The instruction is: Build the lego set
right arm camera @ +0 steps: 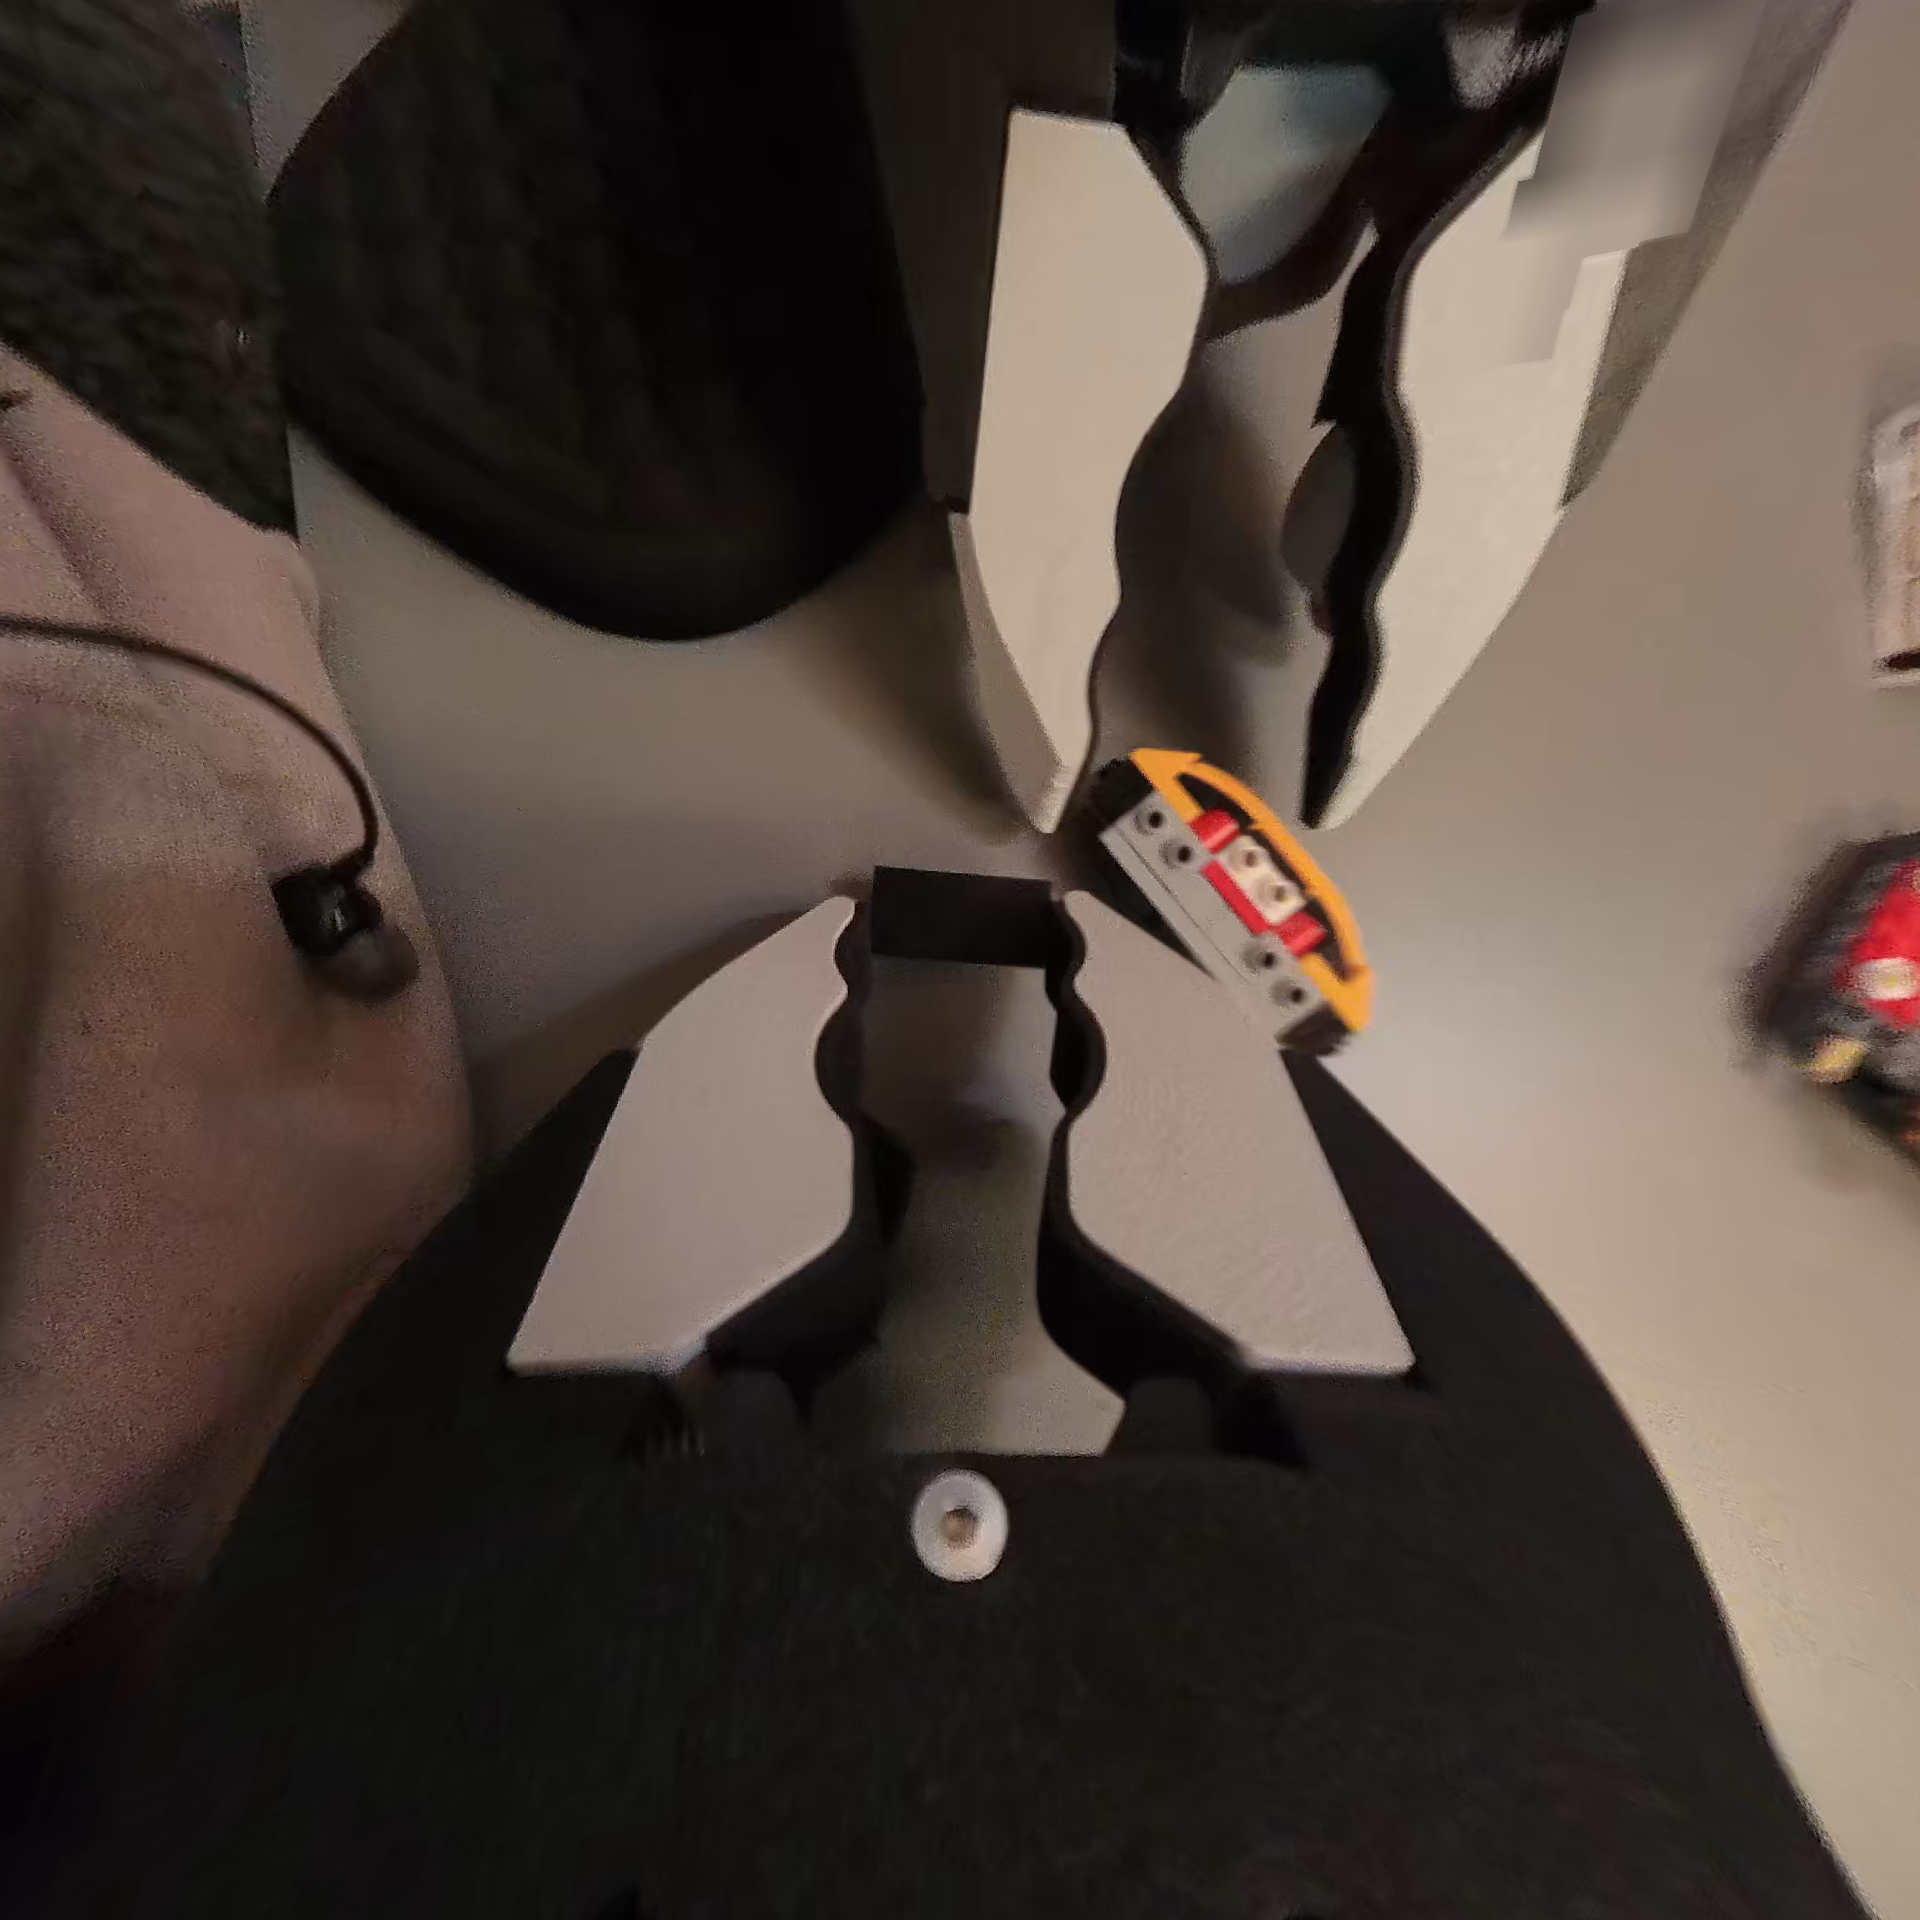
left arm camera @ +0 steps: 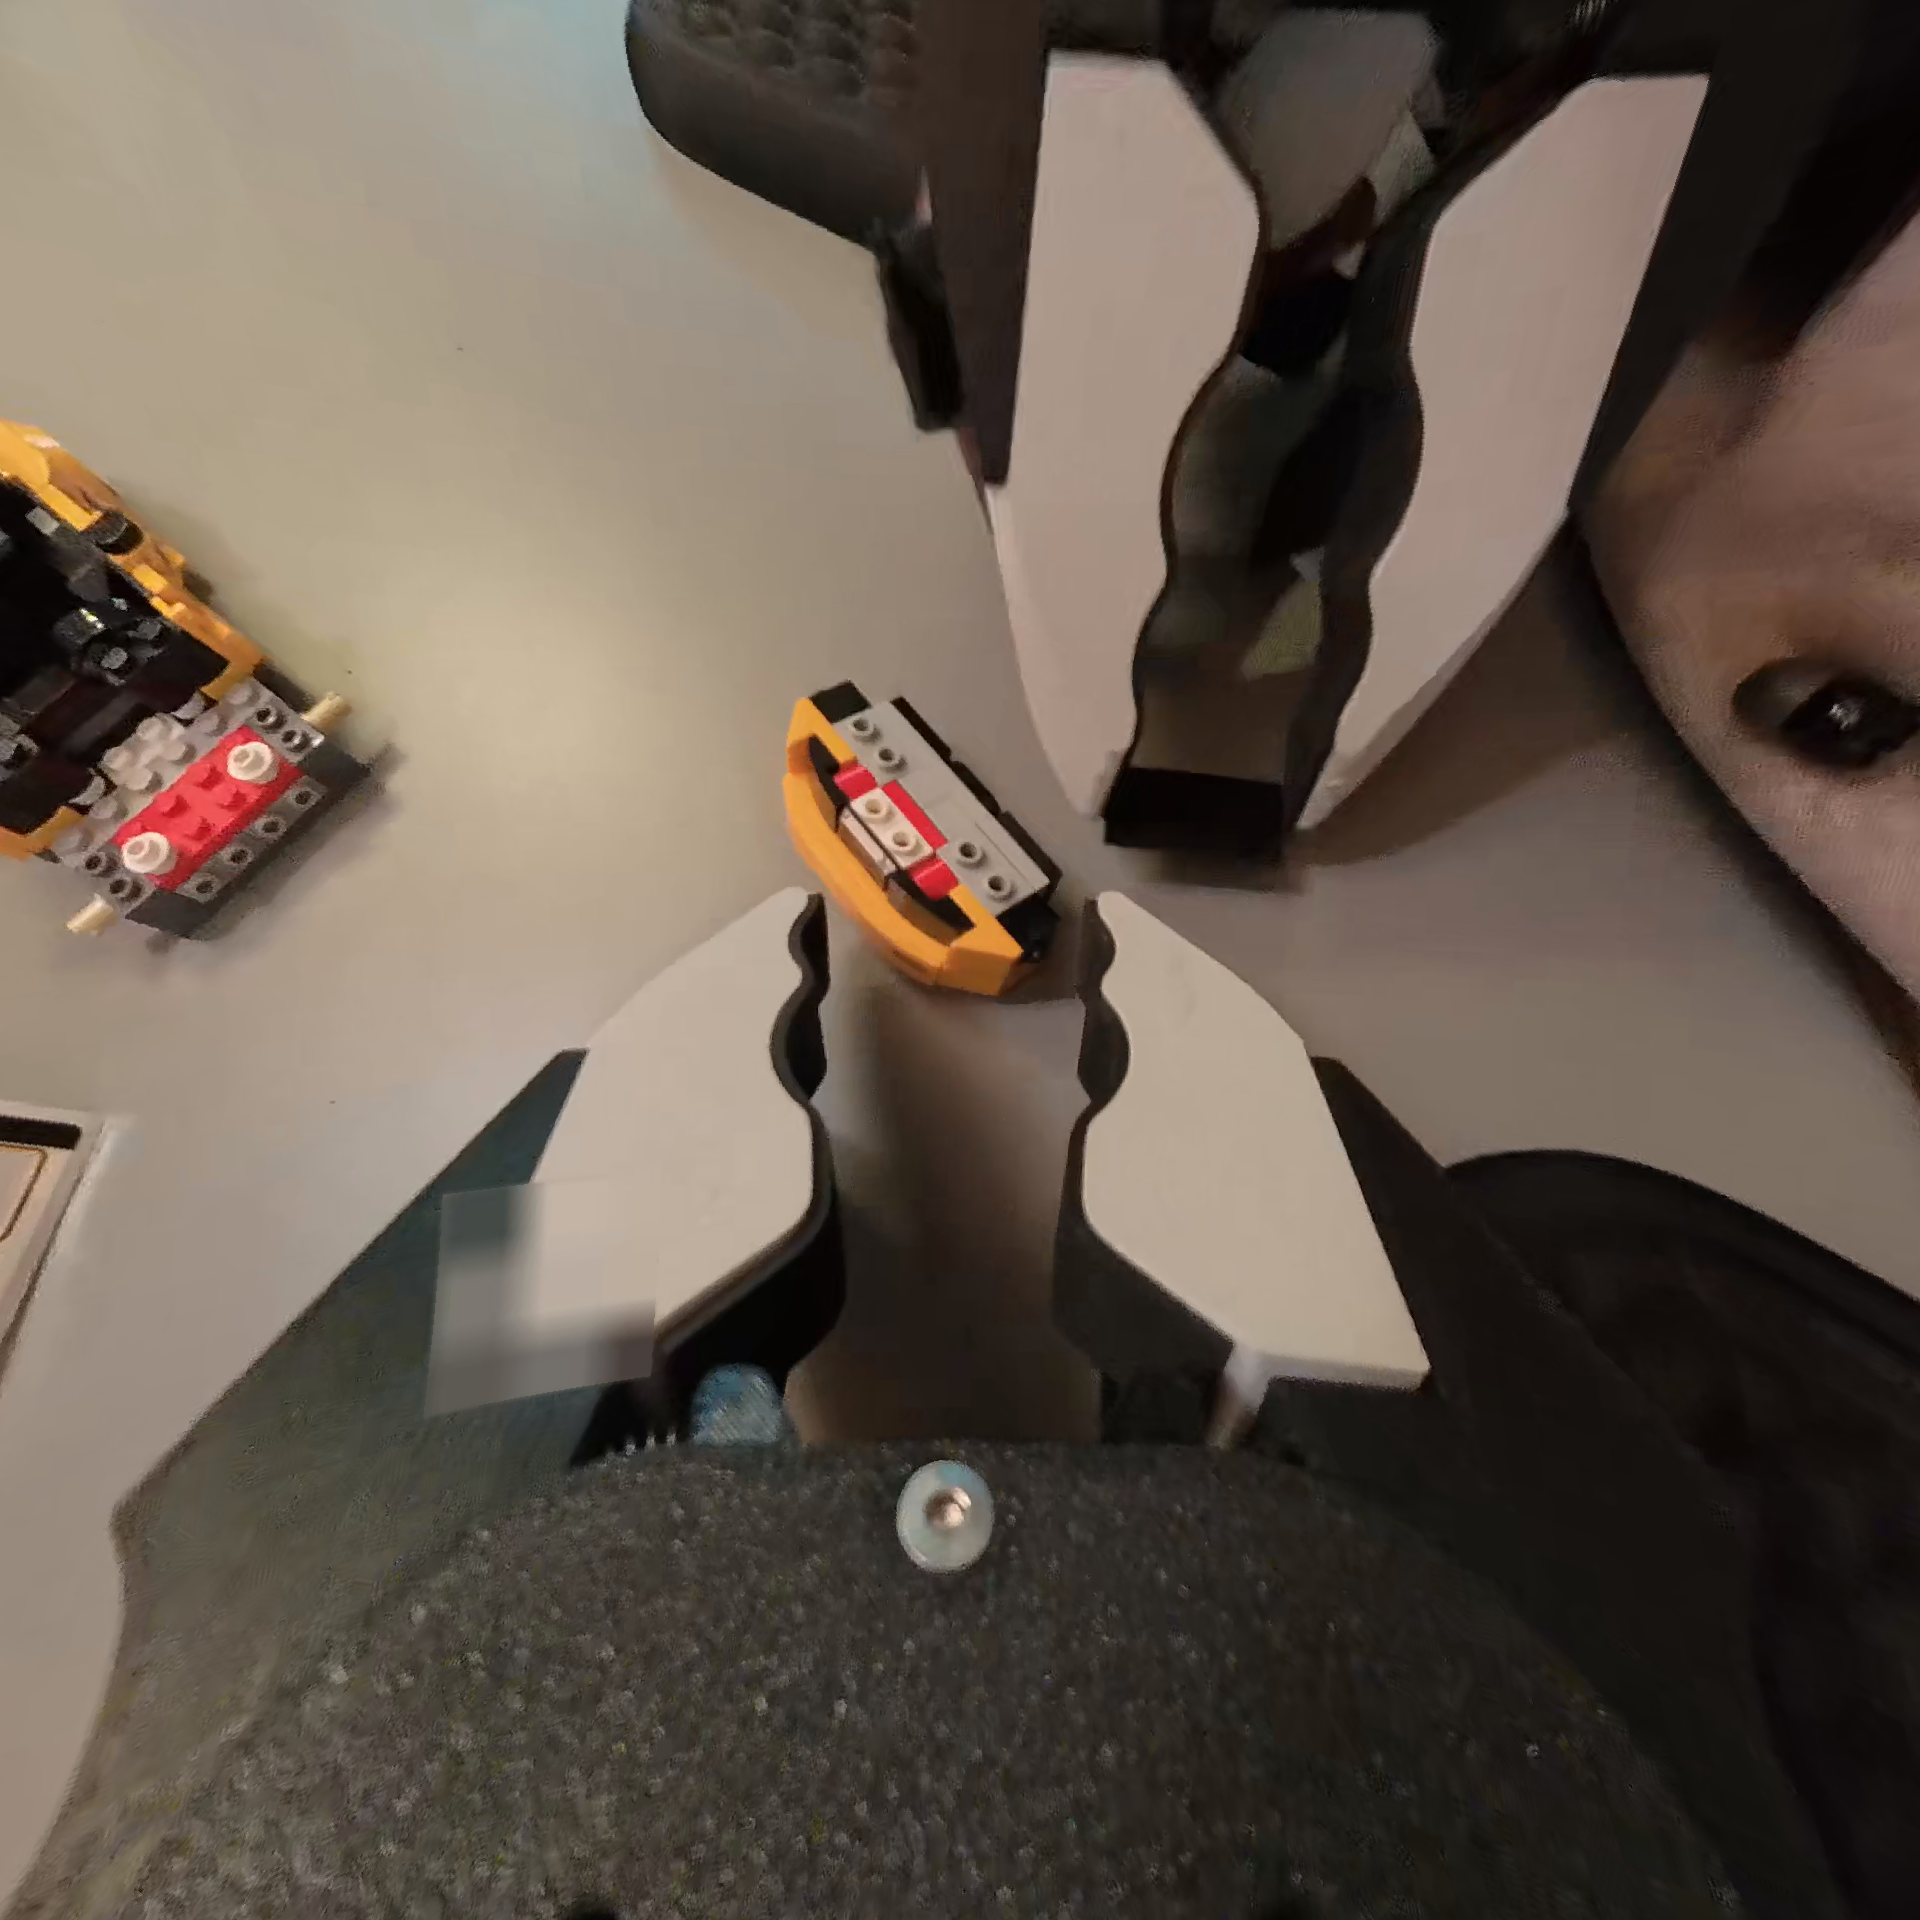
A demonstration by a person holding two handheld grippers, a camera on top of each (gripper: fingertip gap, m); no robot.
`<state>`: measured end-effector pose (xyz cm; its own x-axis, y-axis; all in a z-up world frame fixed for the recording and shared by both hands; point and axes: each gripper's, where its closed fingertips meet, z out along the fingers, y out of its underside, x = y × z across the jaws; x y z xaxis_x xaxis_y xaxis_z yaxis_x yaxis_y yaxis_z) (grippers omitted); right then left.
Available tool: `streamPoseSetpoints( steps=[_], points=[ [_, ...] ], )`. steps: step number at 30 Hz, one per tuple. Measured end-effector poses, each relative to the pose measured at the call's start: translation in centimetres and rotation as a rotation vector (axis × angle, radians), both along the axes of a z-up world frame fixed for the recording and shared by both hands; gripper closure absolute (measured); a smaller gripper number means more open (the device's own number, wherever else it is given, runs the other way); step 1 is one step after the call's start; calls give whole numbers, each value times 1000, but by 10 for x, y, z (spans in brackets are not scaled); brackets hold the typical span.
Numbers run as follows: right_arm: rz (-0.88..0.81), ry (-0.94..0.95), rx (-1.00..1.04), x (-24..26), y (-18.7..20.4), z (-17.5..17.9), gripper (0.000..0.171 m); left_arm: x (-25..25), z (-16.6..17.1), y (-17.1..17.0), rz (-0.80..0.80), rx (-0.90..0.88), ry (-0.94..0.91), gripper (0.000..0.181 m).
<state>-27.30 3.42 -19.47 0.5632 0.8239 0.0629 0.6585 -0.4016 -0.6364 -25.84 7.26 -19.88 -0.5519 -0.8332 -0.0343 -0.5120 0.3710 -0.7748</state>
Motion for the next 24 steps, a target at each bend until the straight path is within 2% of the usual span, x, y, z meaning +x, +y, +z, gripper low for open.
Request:
streamPoseSetpoints(
  steps=[5, 11, 24],
  points=[
    [156, -57, 126, 23, 22, 27, 139, 6, -3, -3, 0, -9, 24, 140],
    [406, -161, 102, 23, 35, 12, 139, 4, -2, 0, -12, -56, 35, 143],
    [499, -170, 45, 23, 39, 6, 139, 4, -2, 3, -27, -111, 67, 143]
  ],
)
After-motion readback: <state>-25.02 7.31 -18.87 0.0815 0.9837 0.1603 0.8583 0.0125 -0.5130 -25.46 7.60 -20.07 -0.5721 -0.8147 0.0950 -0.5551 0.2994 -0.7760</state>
